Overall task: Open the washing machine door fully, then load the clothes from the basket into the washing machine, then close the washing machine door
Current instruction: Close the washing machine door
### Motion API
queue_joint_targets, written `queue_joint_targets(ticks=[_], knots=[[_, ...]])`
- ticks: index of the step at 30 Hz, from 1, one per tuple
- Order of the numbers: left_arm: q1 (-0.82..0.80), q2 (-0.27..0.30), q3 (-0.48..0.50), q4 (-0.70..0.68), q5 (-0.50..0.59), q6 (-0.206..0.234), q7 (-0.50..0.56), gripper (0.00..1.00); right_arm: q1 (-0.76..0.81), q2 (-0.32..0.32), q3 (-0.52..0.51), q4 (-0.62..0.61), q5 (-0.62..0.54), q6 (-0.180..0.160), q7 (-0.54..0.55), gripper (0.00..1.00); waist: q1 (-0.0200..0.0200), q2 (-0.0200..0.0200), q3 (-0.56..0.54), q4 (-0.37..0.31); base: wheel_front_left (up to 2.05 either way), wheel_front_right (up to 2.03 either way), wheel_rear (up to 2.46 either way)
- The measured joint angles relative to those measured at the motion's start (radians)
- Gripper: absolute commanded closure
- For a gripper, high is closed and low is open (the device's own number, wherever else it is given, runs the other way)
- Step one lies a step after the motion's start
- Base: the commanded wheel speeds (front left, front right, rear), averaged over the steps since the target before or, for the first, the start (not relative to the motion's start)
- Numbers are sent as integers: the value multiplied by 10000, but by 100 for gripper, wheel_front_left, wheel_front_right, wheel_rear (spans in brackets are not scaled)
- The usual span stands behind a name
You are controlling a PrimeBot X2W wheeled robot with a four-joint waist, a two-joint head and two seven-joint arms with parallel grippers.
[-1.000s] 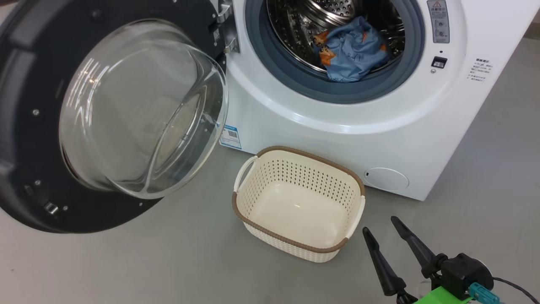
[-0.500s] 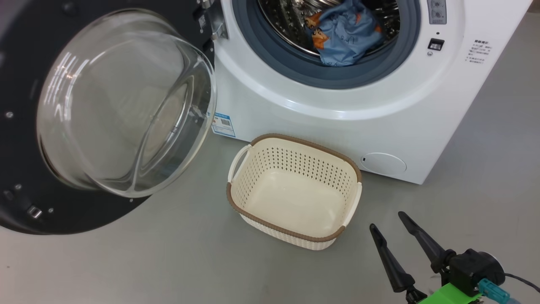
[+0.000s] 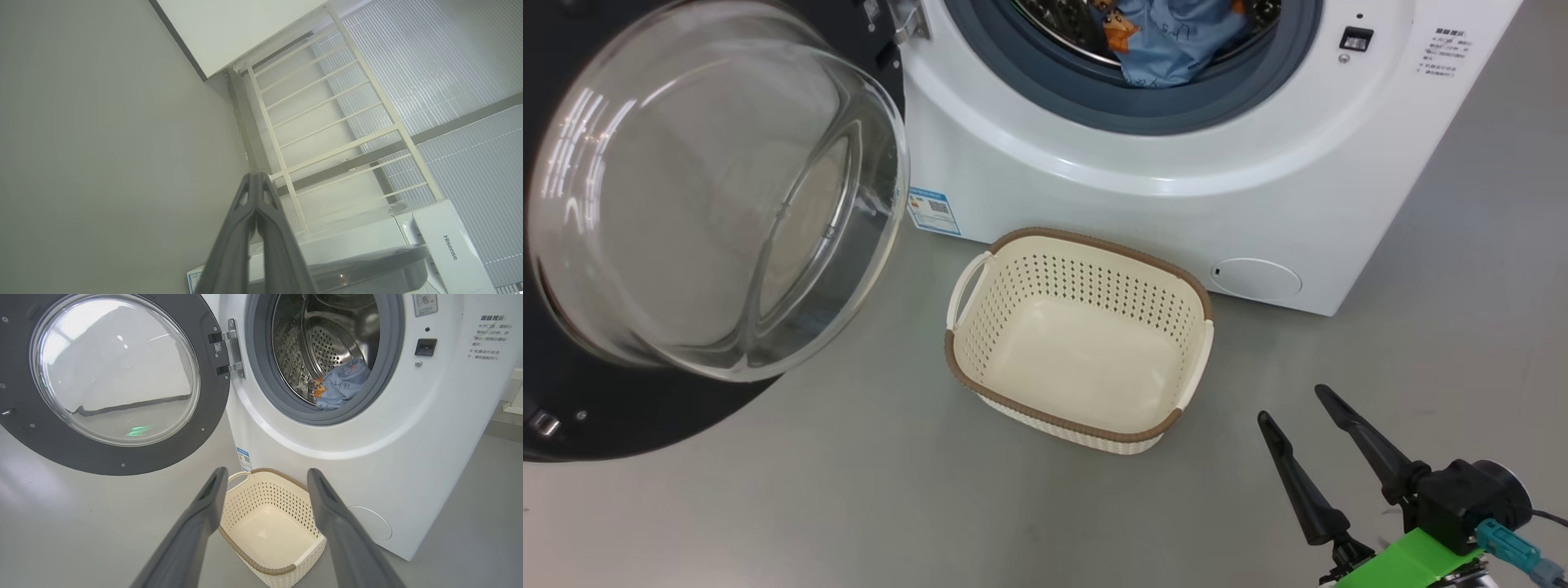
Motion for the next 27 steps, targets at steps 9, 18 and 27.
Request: queue_joint_targets(ticks=[9,18,27], knots=[[-1,-416,-58,123,-472,-19,466,100,6,-121,-46,-167,6,0,81,0,0,0,193,-171,0,0,0],[0,-711,10,-199,-940,-291,859,100,9,-224,-84,-383,6,0,180,0,0,0,364,-311,0,0,0],[10,-1007,42,-723,-1574,-290,1597,100,9,-232,-155,-424,38,0,182,0,0,0,553,-400,0,0,0]])
